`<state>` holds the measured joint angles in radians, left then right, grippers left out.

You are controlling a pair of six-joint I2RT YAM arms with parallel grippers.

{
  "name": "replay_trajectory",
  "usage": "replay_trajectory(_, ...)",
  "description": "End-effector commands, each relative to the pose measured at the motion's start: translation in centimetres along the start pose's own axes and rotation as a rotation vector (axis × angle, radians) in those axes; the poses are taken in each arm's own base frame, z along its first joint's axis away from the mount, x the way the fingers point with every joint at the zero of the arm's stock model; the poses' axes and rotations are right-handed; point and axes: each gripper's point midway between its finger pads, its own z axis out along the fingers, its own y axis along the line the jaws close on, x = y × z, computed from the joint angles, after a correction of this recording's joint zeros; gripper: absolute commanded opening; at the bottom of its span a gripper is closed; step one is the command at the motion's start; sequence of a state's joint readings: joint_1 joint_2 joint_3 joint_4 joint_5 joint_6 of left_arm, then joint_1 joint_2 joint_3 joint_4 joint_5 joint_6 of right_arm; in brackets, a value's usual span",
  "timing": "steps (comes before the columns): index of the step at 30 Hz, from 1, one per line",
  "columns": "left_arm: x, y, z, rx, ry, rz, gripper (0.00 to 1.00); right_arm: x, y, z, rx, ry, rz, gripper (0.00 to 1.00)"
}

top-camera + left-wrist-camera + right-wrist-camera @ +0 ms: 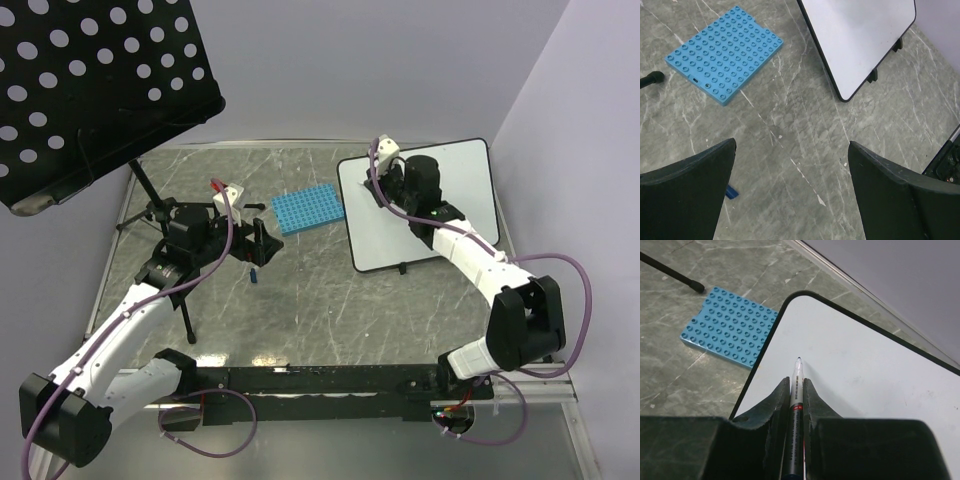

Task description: Write a sentence on the whiteboard

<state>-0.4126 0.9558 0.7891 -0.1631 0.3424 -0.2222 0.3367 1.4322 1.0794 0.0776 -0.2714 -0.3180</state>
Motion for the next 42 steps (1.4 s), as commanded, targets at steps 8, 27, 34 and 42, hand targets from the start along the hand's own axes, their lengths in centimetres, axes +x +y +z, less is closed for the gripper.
replay_trajectory(8,-0.7,-0.3,-0.1,0.021,-0.026,0.021,0.97,-1.8,-1.3,1.0,0.069,-0.053,0.013,0.00)
replay_trajectory(27,-0.5,-0.3,0.0,0.025,-0.016,0.019,0.97,-0.6,-0.9,2.1,0.055,-0.028,0.022,0.00)
replay_trajectory(34,-0.4,-0.3,0.0,0.028,-0.014,0.020,0.97,-0.7,-0.6,2.1,0.039,-0.033,0.019,0.00)
replay_trajectory(42,-0.4,-0.4,0.0,0.029,-0.014,0.019,0.97,-0.5,0.2,2.1,-0.004,-0.028,0.024,0.00)
